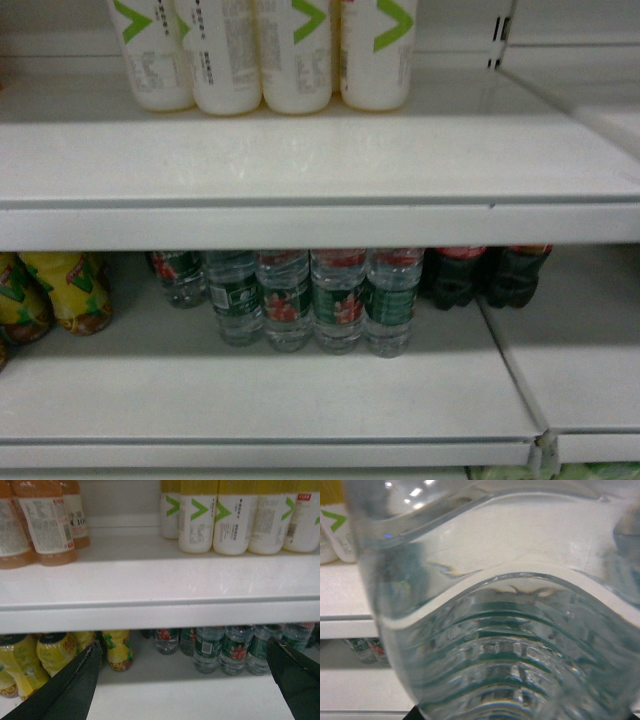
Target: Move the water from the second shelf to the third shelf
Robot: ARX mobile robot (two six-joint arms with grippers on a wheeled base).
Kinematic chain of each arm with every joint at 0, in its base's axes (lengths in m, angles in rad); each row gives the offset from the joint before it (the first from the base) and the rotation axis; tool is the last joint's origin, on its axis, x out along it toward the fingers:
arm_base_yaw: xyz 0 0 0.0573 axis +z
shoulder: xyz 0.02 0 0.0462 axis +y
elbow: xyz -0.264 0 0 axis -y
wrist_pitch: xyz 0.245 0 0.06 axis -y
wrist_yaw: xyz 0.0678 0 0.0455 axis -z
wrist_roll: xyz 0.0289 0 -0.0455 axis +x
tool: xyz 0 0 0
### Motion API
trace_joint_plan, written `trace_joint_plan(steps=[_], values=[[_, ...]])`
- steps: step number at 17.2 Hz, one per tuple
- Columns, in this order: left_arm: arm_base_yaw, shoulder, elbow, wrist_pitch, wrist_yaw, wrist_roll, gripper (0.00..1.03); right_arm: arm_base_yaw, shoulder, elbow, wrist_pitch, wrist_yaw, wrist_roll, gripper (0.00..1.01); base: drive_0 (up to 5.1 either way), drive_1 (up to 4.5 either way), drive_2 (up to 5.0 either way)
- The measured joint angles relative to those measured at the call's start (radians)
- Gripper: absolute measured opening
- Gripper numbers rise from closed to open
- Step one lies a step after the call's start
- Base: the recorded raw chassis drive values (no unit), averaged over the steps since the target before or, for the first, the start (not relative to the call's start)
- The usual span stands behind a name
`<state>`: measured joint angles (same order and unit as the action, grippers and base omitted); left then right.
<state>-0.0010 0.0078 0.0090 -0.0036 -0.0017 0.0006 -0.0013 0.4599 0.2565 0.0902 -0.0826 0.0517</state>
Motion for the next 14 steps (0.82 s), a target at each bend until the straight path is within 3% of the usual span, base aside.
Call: trace_joint_plan(steps=[14], values=[[0.000, 0.000, 0.000, 0.001, 0.002, 0.000, 0.98, 0.000, -0.003, 0.002, 0.003, -0.001, 0.000, 0.40, 0.0, 0.00, 0.0]])
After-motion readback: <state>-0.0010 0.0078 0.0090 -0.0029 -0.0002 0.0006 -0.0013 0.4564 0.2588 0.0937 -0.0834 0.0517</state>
